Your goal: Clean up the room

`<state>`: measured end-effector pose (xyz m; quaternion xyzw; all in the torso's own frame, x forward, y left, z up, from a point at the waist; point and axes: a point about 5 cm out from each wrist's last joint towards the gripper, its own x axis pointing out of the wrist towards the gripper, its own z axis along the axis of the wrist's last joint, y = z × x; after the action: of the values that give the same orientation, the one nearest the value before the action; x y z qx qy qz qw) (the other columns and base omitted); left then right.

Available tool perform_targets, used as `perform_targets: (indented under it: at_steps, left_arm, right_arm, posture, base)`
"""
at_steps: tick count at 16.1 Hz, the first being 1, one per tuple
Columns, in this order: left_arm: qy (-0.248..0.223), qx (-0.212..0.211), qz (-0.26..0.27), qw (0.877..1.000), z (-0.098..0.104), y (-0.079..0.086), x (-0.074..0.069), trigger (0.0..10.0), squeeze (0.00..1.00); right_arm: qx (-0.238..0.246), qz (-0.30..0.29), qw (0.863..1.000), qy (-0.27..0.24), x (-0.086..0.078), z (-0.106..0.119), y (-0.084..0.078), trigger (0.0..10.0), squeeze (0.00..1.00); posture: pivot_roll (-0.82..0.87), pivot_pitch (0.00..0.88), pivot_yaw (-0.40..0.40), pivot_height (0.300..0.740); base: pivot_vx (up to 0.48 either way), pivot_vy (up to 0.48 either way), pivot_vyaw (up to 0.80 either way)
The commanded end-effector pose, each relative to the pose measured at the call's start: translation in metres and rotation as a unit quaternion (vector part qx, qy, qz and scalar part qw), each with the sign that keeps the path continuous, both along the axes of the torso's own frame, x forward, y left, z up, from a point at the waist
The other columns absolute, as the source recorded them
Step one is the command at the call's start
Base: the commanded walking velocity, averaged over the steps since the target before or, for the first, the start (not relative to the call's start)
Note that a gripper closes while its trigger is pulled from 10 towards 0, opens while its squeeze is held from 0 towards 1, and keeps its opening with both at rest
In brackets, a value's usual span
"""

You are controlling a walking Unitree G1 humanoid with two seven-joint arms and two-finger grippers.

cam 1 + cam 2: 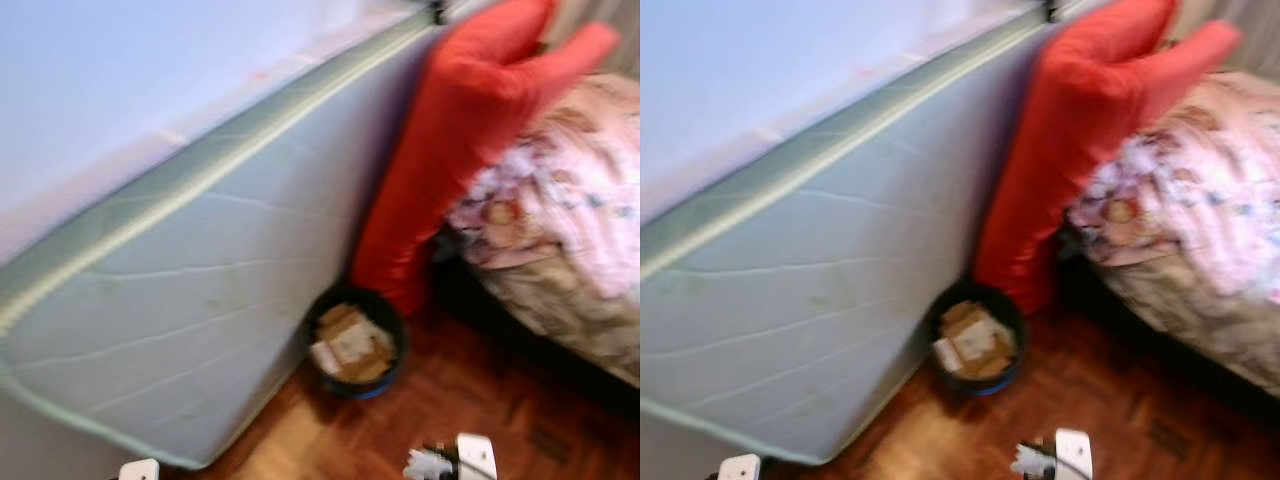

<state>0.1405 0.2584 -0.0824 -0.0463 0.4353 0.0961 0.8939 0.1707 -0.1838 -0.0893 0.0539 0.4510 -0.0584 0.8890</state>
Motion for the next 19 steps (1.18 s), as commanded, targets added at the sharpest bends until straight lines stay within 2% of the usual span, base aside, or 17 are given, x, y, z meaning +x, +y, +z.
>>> perform_targets:
  at_steps: [1, 2, 5, 6, 7, 9, 15, 17, 19]
  left_arm:
    - [0.016, -0.019, -0.007, 1.0, -0.008, -0.011, -0.013, 10.0, 0.0]
    - [0.015, -0.02, -0.008, 1.0, -0.008, -0.013, -0.013, 10.0, 0.0]
    - [0.009, -0.028, -0.016, 0.999, -0.01, -0.038, 0.0, 10.0, 0.0]
    - [0.009, -0.028, -0.017, 0.999, -0.01, -0.041, 0.002, 10.0, 0.0]
    - [0.006, -0.03, -0.022, 0.999, -0.009, -0.053, 0.013, 10.0, 0.0]
    - [0.002, -0.032, -0.024, 0.999, -0.008, -0.063, 0.022, 10.0, 0.0]
    - [-0.007, -0.032, -0.016, 0.999, -0.003, -0.064, 0.034, 10.0, 0.0]
    - [-0.008, -0.03, -0.013, 0.999, -0.003, -0.057, 0.032, 10.0, 0.0]
    - [-0.003, -0.026, -0.008, 1.0, -0.004, -0.038, 0.019, 10.0, 0.0]
  right_arm:
    - [-0.01, -0.008, 1.0, 0.015, -0.007, -0.002, -0.008, 10.0, 0.0]
    - [-0.01, -0.008, 1.0, 0.014, -0.005, -0.002, -0.008, 10.0, 0.0]
    - [-0.01, -0.007, 1.0, 0.015, -0.007, -0.002, -0.008, 10.0, 0.0]
    - [-0.01, -0.007, 1.0, 0.015, -0.007, -0.002, -0.008, 10.0, 0.0]
    - [-0.01, -0.007, 1.0, 0.015, -0.008, -0.002, -0.009, 10.0, 0.0]
    - [-0.011, -0.005, 1.0, 0.014, -0.008, -0.002, -0.009, 10.0, 0.0]
    - [-0.018, 0.001, 1.0, 0.014, -0.007, -0.002, -0.012, 10.0, 0.0]
    - [-0.018, -0.001, 1.0, 0.013, -0.007, -0.001, -0.013, 10.0, 0.0]
    - [-0.017, -0.001, 1.0, 0.012, -0.007, -0.001, -0.013, 10.0, 0.0]
  posture:
    - [0.03, 0.162, -0.018, 0.74]
    - [0.03, 0.162, -0.018, 0.74]
    - [0.03, 0.16, -0.018, 0.74]
    - [0.03, 0.159, -0.018, 0.74]
    - [0.03, 0.158, -0.017, 0.74]
    - [0.03, 0.158, -0.017, 0.74]
    - [0.04, 0.15, -0.038, 0.74]
    - [0.03, 0.147, -0.043, 0.74]
    - [0.03, 0.143, -0.046, 0.74]
  base:
    - [0.0, 0.0, 0.0]
    - [0.0, 0.0, 0.0]
    - [0.0, 0.0, 0.0]
    - [0.0, 0.0, 0.0]
    - [0.0, 0.0, 0.0]
    - [0.0, 0.0, 0.0]
    - [0.0, 0.0, 0.0]
    - [0.0, 0.0, 0.0]
    - [0.0, 0.0, 0.0]
